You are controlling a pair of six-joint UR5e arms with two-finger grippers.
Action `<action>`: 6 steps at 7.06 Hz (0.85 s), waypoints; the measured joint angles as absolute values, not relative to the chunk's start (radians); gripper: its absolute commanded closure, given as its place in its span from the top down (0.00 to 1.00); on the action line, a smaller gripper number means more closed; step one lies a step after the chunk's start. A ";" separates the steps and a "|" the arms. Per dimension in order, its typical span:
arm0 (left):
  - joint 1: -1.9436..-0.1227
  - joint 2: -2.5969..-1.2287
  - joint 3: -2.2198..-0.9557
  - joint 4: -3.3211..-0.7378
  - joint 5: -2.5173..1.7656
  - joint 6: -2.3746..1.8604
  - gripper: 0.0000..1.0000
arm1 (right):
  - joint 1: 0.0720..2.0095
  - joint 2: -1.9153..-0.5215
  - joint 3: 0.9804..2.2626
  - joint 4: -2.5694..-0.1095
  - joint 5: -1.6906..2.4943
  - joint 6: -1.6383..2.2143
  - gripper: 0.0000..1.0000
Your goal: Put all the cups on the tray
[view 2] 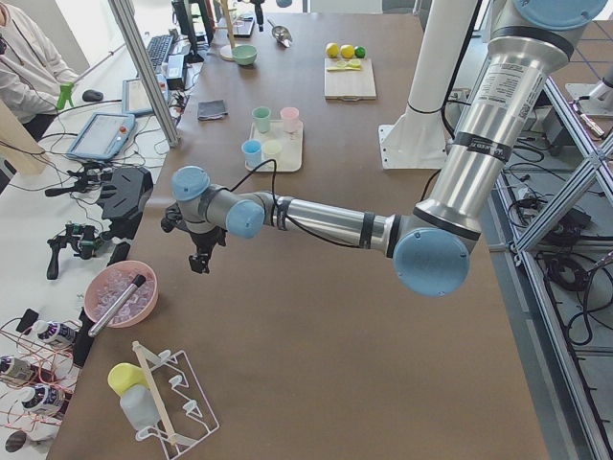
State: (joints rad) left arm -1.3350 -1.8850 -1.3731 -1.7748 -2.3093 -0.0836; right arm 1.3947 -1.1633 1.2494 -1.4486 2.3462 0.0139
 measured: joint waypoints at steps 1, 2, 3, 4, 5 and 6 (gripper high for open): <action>-1.359 -1.854 -1.384 -1.773 -2.319 -0.077 0.98 | 1.410 -1.183 1.249 -1.450 2.342 -0.021 1.00; -1.395 -1.835 -1.396 -1.772 -2.348 -0.075 0.98 | 1.421 -1.201 1.249 -1.451 2.339 -0.032 1.00; -1.433 -1.812 -1.411 -1.775 -2.382 -0.074 0.98 | 1.432 -1.216 1.250 -1.451 2.340 -0.031 1.00; -1.454 -1.789 -1.432 -1.779 -2.396 -0.073 0.98 | 1.441 -1.226 1.251 -1.451 2.340 -0.031 1.00; -1.460 -1.773 -1.457 -1.779 -2.399 -0.074 0.98 | 1.454 -1.235 1.253 -1.451 2.340 -0.030 1.00; -1.462 -1.764 -1.471 -1.778 -2.401 -0.074 0.98 | 1.466 -1.246 1.256 -1.448 2.339 -0.030 1.00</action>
